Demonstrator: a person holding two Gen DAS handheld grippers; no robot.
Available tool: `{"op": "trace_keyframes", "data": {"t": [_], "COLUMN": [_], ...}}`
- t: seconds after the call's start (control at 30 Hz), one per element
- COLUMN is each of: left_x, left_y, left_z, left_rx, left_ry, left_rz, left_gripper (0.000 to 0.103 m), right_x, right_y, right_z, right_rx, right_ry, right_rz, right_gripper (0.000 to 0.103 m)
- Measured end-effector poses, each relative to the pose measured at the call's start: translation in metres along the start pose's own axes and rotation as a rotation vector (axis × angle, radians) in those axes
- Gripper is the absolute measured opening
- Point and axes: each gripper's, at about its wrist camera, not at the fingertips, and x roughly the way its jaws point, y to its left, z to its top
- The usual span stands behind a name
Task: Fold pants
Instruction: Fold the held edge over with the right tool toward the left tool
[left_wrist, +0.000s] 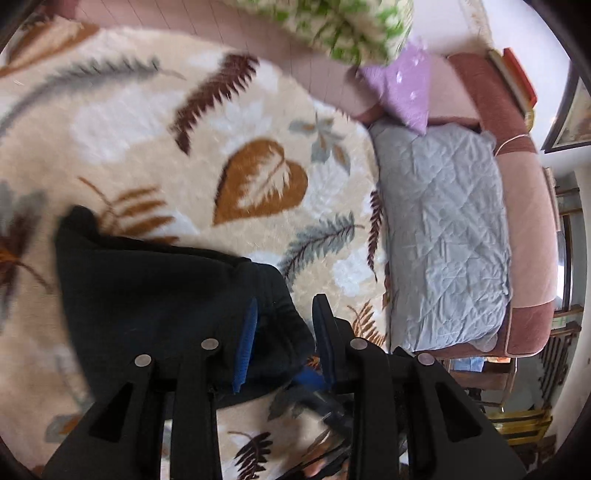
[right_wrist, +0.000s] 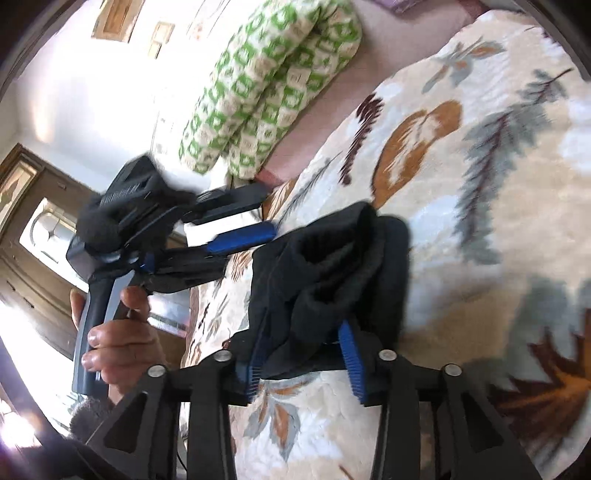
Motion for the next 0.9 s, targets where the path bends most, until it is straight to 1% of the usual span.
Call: {"op": "trace_keyframes", "data": {"t": [0.03,0.07,0.1,0.13,0.17,0.2,0.23,0.27,0.3,0.37,0.43,0.5,0.53,0.6,0.67,0.7,0.77,0.83,0.9], "left_x": [-0.008,-0.019,-0.027,-0.036,-0.041,-0.046,-0.048,-0.048,-0.049,-0.048,-0.045,-0.041,-0.038,-0.032,-0.027,-0.025,-0.018,-0.015,-0.016], "left_y": [0.001,0.002,0.004,0.007,0.011,0.018,0.025,0.035,0.042,0.061,0.084,0.096,0.099,0.100,0.096,0.095,0.093,0.092,0.095], "left_z": [-0.002,-0.008,-0.012,-0.019,-0.025,-0.031,-0.039,-0.044,-0.048,-0.057,-0.065,-0.069,-0.071,-0.072,-0.071,-0.070,-0.068,-0.066,-0.066], "left_rx": [0.014,0.040,0.063,0.093,0.110,0.121,0.119,0.108,0.093,0.048,-0.017,-0.059,-0.066,-0.057,-0.016,0.003,0.047,0.098,0.126], "left_ry": [-0.019,-0.055,-0.088,-0.126,-0.150,-0.167,-0.172,-0.173,-0.176,-0.178,-0.155,-0.138,-0.128,-0.122,-0.126,-0.122,-0.104,-0.104,-0.098], "left_rz": [0.035,0.109,0.164,0.229,0.273,0.314,0.345,0.364,0.375,0.372,0.333,0.304,0.303,0.314,0.328,0.337,0.351,0.394,0.383], "left_gripper": [0.039,0.044,0.045,0.045,0.045,0.045,0.045,0.045,0.045,0.045,0.045,0.045,0.045,0.045,0.045,0.045,0.045,0.045,0.045], "right_x": [-0.008,-0.017,-0.022,-0.028,-0.031,-0.031,-0.031,-0.027,-0.025,-0.012,-0.005,-0.002,-0.002,0.002,0.007,0.012,0.024,0.031,0.038], "right_y": [-0.001,0.000,0.001,0.005,0.011,0.016,0.025,0.037,0.043,0.056,0.062,0.064,0.064,0.067,0.064,0.059,0.037,0.025,0.013], "right_z": [0.001,0.005,0.007,0.012,0.015,0.019,0.022,0.026,0.029,0.034,0.032,0.030,0.028,0.028,0.032,0.034,0.037,0.037,0.039], "right_rx": [0.004,0.007,0.005,-0.002,-0.018,-0.034,-0.061,-0.100,-0.120,-0.165,-0.188,-0.197,-0.201,-0.232,-0.266,-0.246,-0.157,-0.118,-0.081], "right_ry": [-0.016,-0.038,-0.051,-0.064,-0.069,-0.073,-0.076,-0.071,-0.067,-0.044,-0.042,-0.048,-0.044,-0.022,-0.022,-0.002,0.059,0.082,0.105], "right_rz": [-0.007,-0.024,-0.036,-0.055,-0.064,-0.069,-0.080,-0.094,-0.103,-0.142,-0.171,-0.159,-0.155,-0.202,-0.308,-0.308,-0.283,-0.269,-0.235], "right_gripper": [0.044,0.049,0.053,0.054,0.054,0.057,0.063,0.066,0.068,0.068,0.068,0.068,0.068,0.068,0.071,0.071,0.071,0.071,0.071]}}
